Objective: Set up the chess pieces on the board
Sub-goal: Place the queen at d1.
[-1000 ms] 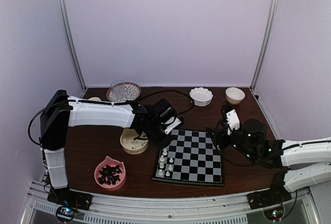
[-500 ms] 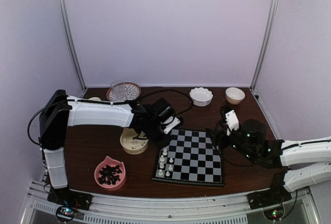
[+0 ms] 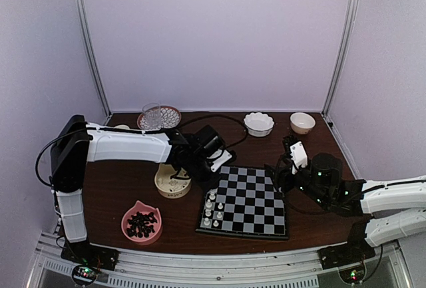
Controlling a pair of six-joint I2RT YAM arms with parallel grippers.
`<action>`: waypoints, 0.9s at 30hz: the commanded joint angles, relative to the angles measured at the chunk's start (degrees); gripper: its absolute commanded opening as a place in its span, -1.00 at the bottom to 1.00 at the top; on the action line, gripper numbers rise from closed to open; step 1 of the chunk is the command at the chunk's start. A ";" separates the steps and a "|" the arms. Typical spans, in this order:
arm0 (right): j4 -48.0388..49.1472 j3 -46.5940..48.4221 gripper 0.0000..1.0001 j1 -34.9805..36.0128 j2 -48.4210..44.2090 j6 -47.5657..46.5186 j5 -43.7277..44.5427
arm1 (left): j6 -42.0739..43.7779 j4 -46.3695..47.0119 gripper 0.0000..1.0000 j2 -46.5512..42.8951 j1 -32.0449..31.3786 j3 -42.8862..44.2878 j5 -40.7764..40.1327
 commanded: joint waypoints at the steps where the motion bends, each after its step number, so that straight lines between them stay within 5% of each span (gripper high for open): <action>1: 0.55 0.48 0.34 -0.30 -0.05 0.27 -0.28 | -0.40 1.48 -0.62 -0.13 0.73 -0.03 1.29; 5: 0.60 0.44 0.34 -0.30 -0.03 0.31 -0.26 | -0.39 1.38 -0.45 -0.15 0.70 0.03 0.76; 14: 0.58 0.48 0.34 -0.28 -0.04 0.34 -0.26 | 0.04 0.79 -0.44 -0.92 0.73 0.58 -0.89; 27: 0.61 0.65 0.34 -0.30 0.25 0.25 -0.43 | -0.01 2.12 -0.33 -13.19 3.19 -5.75 -7.61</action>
